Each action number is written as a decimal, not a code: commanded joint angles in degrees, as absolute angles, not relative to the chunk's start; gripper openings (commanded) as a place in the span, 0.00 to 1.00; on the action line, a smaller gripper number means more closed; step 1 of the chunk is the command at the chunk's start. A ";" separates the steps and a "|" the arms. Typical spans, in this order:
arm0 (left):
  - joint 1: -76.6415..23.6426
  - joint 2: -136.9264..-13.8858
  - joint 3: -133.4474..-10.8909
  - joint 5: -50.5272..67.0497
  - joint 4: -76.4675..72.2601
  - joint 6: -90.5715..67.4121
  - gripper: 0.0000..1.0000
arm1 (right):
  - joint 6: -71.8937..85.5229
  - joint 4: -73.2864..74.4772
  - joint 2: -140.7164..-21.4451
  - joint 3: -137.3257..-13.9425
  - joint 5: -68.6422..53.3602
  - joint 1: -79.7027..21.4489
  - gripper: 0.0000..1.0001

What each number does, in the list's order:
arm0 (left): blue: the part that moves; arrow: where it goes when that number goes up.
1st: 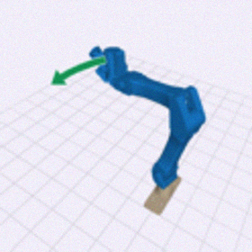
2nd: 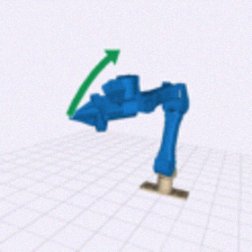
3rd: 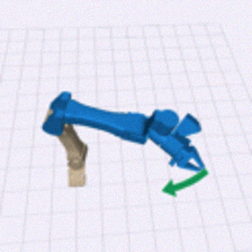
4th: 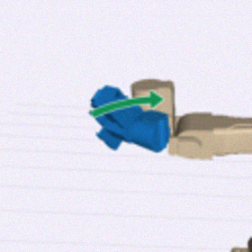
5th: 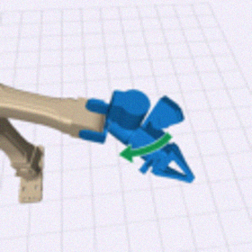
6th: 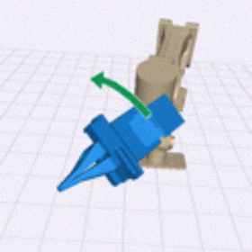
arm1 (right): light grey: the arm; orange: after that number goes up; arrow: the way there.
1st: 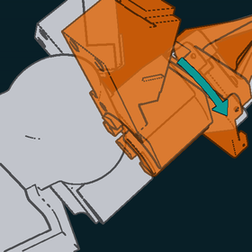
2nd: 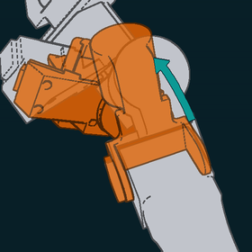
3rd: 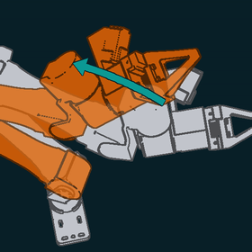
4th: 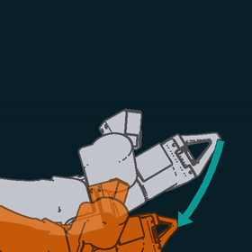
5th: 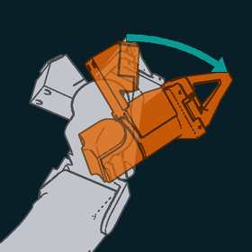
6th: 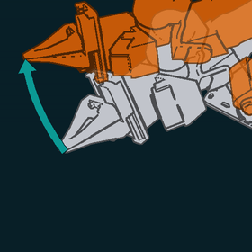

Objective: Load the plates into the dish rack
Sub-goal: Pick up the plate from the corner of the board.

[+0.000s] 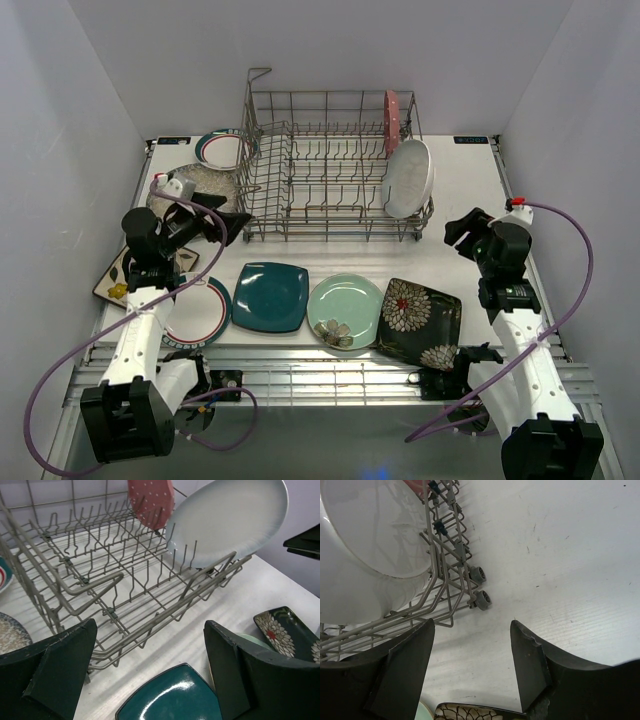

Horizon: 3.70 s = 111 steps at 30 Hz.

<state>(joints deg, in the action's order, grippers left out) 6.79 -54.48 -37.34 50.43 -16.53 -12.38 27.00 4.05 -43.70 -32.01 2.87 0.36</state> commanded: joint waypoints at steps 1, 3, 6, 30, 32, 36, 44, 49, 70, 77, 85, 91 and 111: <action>4.58 -55.19 -39.29 54.06 -15.82 -12.04 0.98 | 28.12 3.08 -42.80 -31.73 2.55 0.62 0.68; 2.65 -55.46 -39.11 53.09 -15.73 -11.25 0.98 | 27.60 3.08 -42.54 -31.38 1.68 0.62 0.68; -5.33 -54.67 -38.59 49.32 -15.38 -8.36 0.98 | 27.07 3.51 -41.93 -30.94 2.10 0.61 0.68; -39.18 -75.58 -48.07 27.78 -14.50 -0.79 0.98 | 26.02 7.56 -35.16 -31.11 2.99 0.62 0.69; -41.47 -76.81 -49.39 26.02 -13.80 -0.27 0.98 | 26.01 7.73 -35.16 -31.11 3.08 0.61 0.69; -45.96 -81.28 -51.68 24.17 -12.83 -0.26 0.98 | 26.02 8.17 -34.72 -31.11 3.43 0.61 0.69; -50.09 -88.68 -55.98 22.41 -11.87 -0.79 0.98 | 26.02 9.23 -32.52 -31.11 5.01 0.53 0.69; -53.26 -91.93 -57.30 18.19 -11.69 1.67 0.98 | 26.10 9.84 -31.29 -31.11 5.62 0.62 0.69; -53.61 -105.99 -65.65 23.20 -10.55 -9.49 0.85 | 27.07 10.81 -29.97 -31.03 7.65 0.62 0.70; -54.14 -107.66 -65.65 24.70 -10.72 -11.86 0.83 | 26.89 10.81 -30.15 -31.03 7.91 0.62 0.70; -56.34 -108.98 -64.69 22.41 -11.34 -10.90 0.79 | 26.72 10.90 -29.88 -31.03 8.09 0.61 0.70; -57.31 -110.30 -65.21 22.94 -11.25 -11.16 0.72 | 26.72 11.60 -30.06 -31.11 10.02 0.62 0.70; -57.39 -112.77 -67.59 24.70 -10.46 -13.01 0.31 | 26.63 12.04 -29.27 -31.11 9.84 0.61 0.70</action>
<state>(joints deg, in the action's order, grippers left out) -57.23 -113.19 -65.76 23.16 -10.72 -13.26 26.76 13.41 -29.93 -31.05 8.91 0.36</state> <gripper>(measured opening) 0.342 0.696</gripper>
